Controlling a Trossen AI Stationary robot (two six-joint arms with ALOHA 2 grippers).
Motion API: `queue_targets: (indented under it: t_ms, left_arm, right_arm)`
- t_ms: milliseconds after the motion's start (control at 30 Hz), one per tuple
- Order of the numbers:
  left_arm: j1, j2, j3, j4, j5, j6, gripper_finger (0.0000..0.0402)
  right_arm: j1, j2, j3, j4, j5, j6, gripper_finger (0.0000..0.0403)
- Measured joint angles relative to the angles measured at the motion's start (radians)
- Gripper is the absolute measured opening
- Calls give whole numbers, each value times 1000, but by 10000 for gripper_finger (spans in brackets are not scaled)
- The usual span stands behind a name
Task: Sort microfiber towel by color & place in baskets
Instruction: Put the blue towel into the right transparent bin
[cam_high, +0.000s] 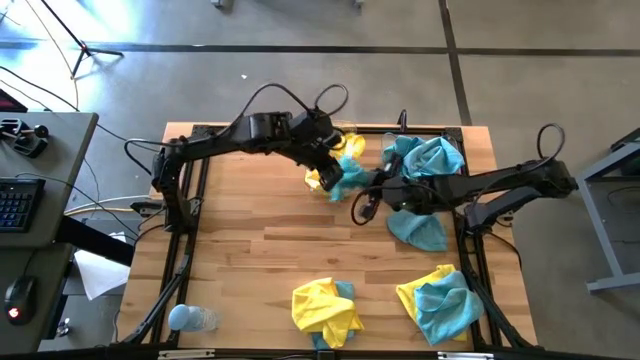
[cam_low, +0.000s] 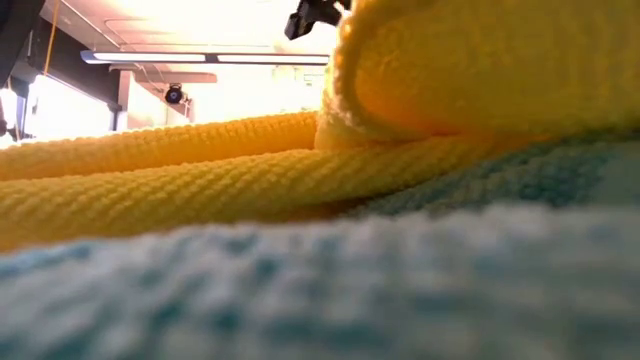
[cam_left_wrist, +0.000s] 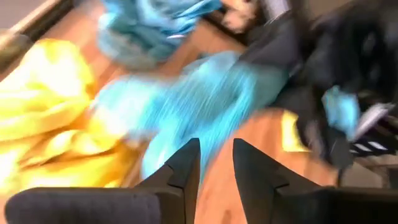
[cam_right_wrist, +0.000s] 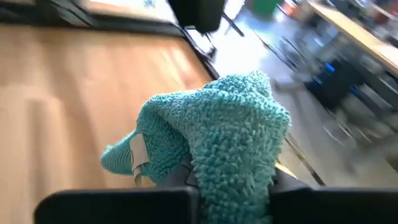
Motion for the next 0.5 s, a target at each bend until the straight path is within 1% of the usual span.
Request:
queue_targets:
  t_ms: [100,200,267,300,367,500]
  left_arm:
    - [19,-22,0,-64,-58,38,87]
    - [21,-41,-15,-108,-105,96,87]
    - [15,-61,-63,-106,-135,106,87]
    - [13,-74,-96,-88,-149,107,87]
    - [9,-114,-181,-22,-158,107,87]
    - [17,-239,-396,160,-140,106,87]
  right_arm:
    - [-7,-55,0,-151,82,90,12]
    - [-36,-116,0,-293,115,227,9]
    - [-75,-149,0,-395,113,356,10]
    - [-101,-163,0,-443,96,421,8]
    - [-160,-182,0,-532,28,523,5]
    - [-288,-185,10,-659,-121,617,5]
